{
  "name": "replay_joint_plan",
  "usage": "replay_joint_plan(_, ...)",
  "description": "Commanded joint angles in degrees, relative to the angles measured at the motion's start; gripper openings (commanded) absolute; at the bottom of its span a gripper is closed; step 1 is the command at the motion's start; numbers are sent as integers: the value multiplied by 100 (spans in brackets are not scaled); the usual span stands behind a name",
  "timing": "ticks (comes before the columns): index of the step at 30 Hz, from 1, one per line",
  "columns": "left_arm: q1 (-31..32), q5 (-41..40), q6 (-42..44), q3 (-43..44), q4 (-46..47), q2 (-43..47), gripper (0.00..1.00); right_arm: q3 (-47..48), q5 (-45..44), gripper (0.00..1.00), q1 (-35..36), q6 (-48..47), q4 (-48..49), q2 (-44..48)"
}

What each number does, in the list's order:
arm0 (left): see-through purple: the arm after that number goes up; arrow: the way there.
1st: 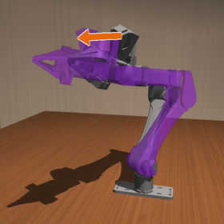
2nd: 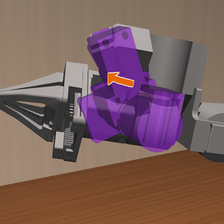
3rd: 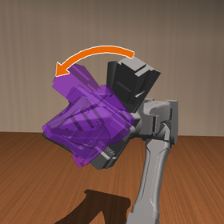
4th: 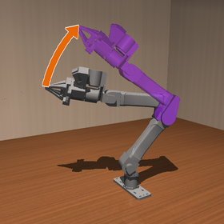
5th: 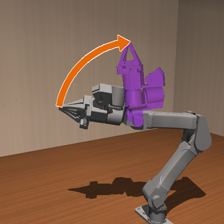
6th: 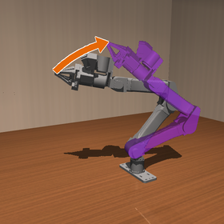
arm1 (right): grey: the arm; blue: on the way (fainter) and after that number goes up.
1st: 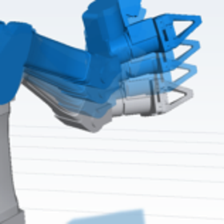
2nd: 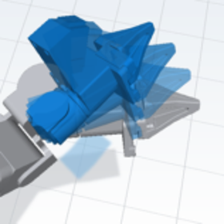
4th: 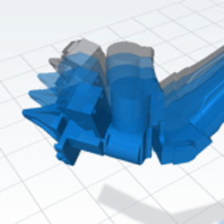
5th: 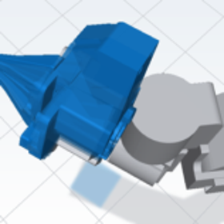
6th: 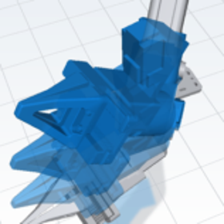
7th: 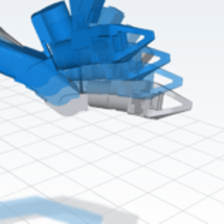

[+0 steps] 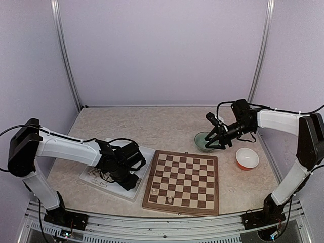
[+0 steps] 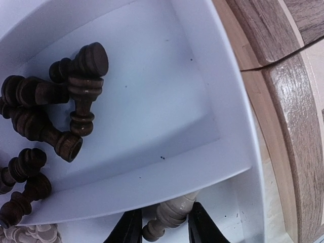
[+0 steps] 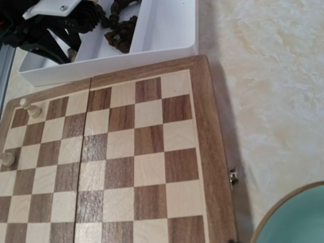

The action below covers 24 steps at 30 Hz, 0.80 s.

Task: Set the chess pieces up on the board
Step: Pick up the chess pile from the storage box.

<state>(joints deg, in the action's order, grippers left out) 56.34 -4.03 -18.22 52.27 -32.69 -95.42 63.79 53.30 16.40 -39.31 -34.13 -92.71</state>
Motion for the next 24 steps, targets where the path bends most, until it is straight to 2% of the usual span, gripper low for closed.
replay_joint_plan(1,131,367,-196,-3,-148,-105,31,70,119,54,54,-41,-112,-72)
replay_joint_plan(6,269,368,-263,55,-247,-233,30,97,128,53,73,-50,-146,-115)
replay_joint_plan(12,459,368,-428,39,-316,-369,35,87,127,53,83,-39,-130,-96)
replay_joint_plan(24,437,588,-747,-127,-373,-388,23,104,128,53,144,-24,-142,-116)
